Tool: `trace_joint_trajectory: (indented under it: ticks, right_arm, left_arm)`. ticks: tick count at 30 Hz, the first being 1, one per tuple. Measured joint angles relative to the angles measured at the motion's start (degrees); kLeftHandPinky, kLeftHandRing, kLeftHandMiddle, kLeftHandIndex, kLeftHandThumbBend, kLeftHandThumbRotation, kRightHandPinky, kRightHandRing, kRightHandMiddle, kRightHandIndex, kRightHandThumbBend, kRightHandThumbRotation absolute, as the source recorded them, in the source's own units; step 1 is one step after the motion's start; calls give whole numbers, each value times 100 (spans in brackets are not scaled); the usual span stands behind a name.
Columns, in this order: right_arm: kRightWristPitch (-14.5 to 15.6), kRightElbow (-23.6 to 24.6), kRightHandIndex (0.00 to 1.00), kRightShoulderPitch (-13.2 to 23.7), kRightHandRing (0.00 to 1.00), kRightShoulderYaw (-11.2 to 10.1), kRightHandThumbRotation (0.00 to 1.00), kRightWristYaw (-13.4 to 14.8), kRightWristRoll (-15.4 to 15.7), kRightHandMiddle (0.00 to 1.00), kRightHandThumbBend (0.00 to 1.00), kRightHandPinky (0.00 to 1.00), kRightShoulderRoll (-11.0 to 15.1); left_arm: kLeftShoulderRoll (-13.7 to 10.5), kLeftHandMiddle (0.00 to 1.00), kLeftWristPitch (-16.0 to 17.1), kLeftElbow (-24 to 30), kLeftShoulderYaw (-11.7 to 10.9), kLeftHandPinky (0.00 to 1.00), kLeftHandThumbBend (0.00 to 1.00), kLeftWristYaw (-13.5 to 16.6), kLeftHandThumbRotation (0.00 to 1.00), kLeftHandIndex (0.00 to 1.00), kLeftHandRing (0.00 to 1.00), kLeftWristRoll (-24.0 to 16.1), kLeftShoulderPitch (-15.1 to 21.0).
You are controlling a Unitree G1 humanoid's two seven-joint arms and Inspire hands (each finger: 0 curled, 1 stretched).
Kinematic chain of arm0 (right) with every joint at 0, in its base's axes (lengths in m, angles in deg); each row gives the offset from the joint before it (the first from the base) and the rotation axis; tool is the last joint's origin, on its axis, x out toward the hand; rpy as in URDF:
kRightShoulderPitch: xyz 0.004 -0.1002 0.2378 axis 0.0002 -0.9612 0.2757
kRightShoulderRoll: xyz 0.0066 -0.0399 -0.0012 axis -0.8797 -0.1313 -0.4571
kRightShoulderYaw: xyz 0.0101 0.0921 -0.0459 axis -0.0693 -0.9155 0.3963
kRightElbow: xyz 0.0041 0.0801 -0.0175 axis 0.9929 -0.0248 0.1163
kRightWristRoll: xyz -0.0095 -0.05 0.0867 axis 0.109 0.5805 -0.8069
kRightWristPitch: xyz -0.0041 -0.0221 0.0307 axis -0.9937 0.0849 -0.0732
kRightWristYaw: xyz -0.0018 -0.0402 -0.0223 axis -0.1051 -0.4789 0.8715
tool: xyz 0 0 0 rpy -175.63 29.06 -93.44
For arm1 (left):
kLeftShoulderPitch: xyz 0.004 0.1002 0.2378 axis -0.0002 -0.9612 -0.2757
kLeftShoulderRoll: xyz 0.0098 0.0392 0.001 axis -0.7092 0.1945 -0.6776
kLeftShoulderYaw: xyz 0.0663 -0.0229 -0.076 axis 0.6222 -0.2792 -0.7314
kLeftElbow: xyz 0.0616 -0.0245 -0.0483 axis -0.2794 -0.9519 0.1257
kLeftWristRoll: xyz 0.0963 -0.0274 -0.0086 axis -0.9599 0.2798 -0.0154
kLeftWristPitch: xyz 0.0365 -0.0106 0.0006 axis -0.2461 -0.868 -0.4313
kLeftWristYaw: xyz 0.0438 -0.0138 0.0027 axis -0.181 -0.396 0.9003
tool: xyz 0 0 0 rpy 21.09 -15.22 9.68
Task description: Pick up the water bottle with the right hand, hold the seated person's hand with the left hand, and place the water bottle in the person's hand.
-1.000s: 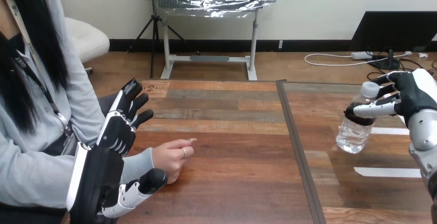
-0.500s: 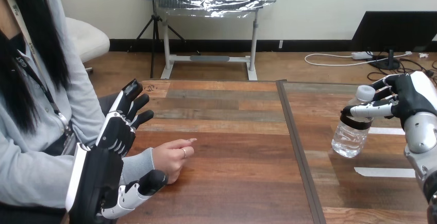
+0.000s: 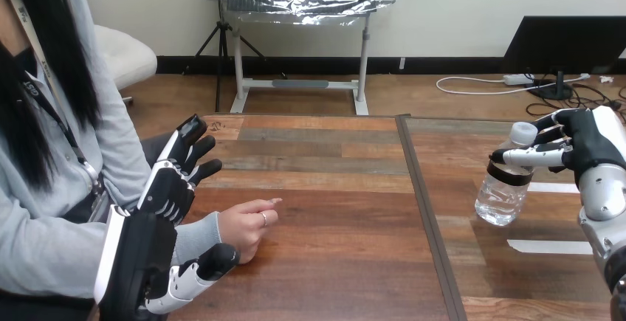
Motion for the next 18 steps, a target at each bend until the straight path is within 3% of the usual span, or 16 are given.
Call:
trace_joint_trajectory:
  ticks: [18]
  right_arm:
    - [-4,0,52,0,42,-319,0,-18,-409,50,83,35,-108]
  left_arm:
    - [0,94,53,-1,-3,83,100,1,69,92,91,-2,1]
